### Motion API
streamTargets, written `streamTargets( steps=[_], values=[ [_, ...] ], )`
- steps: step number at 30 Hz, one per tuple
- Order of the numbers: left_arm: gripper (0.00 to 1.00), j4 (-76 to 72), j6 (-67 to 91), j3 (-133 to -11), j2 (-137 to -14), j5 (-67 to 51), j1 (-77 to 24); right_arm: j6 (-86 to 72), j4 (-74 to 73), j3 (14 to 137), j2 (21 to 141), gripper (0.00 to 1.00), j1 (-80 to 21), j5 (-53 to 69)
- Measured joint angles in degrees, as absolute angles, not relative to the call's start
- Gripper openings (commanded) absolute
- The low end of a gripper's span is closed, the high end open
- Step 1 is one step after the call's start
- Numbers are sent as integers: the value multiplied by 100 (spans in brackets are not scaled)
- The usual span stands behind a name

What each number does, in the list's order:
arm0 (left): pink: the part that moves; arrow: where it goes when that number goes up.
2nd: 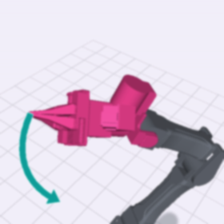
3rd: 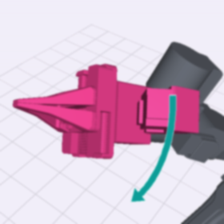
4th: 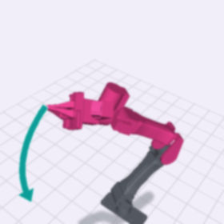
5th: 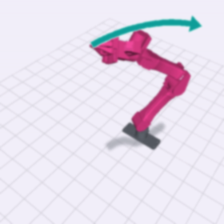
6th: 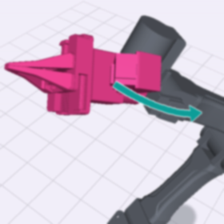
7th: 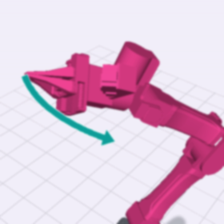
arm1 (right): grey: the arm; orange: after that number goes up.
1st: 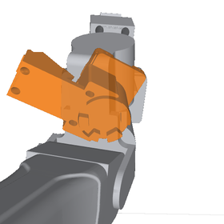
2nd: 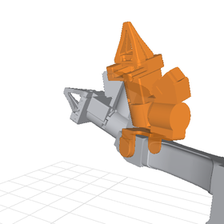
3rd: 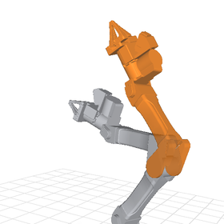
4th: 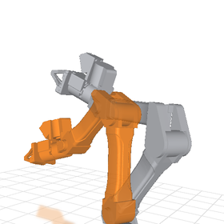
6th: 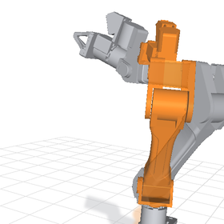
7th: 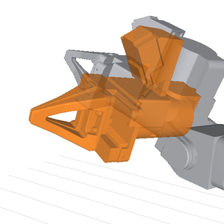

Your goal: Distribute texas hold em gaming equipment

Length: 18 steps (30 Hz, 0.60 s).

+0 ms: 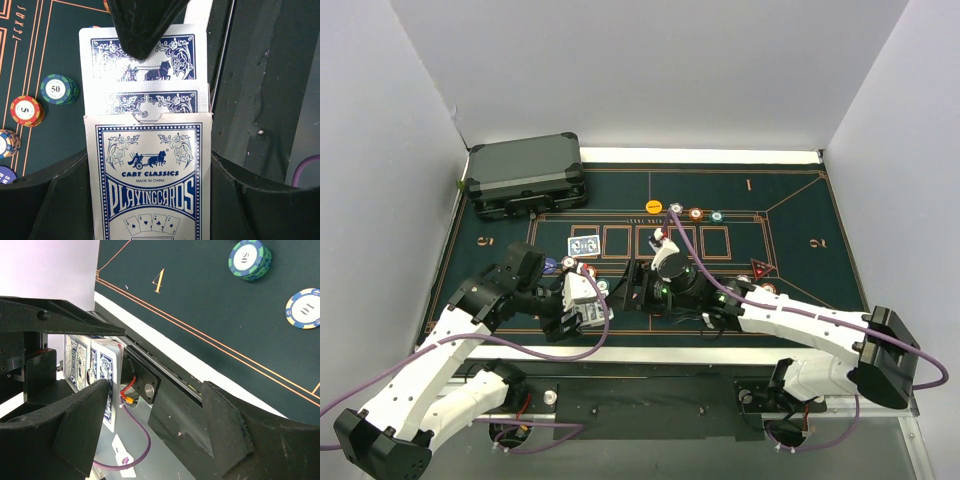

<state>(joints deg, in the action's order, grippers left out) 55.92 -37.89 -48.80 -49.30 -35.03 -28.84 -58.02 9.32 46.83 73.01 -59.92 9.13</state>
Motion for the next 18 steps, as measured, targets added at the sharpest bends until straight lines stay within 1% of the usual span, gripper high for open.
streamTargets(
  steps=[8, 13, 18],
  values=[
    [0, 5592, -3778, -4880, -4930, -3503, -2884, -5765, 825, 4668, 7220, 68, -5955, 891],
    [0, 5592, -3780, -4880, -4930, -3505, -2884, -5763, 788, 4670, 7166, 70, -5922, 884],
    [0, 5592, -3780, -4880, -4930, -3507, -2884, -5769, 792, 4727, 7157, 70, -5951, 836]
  ],
)
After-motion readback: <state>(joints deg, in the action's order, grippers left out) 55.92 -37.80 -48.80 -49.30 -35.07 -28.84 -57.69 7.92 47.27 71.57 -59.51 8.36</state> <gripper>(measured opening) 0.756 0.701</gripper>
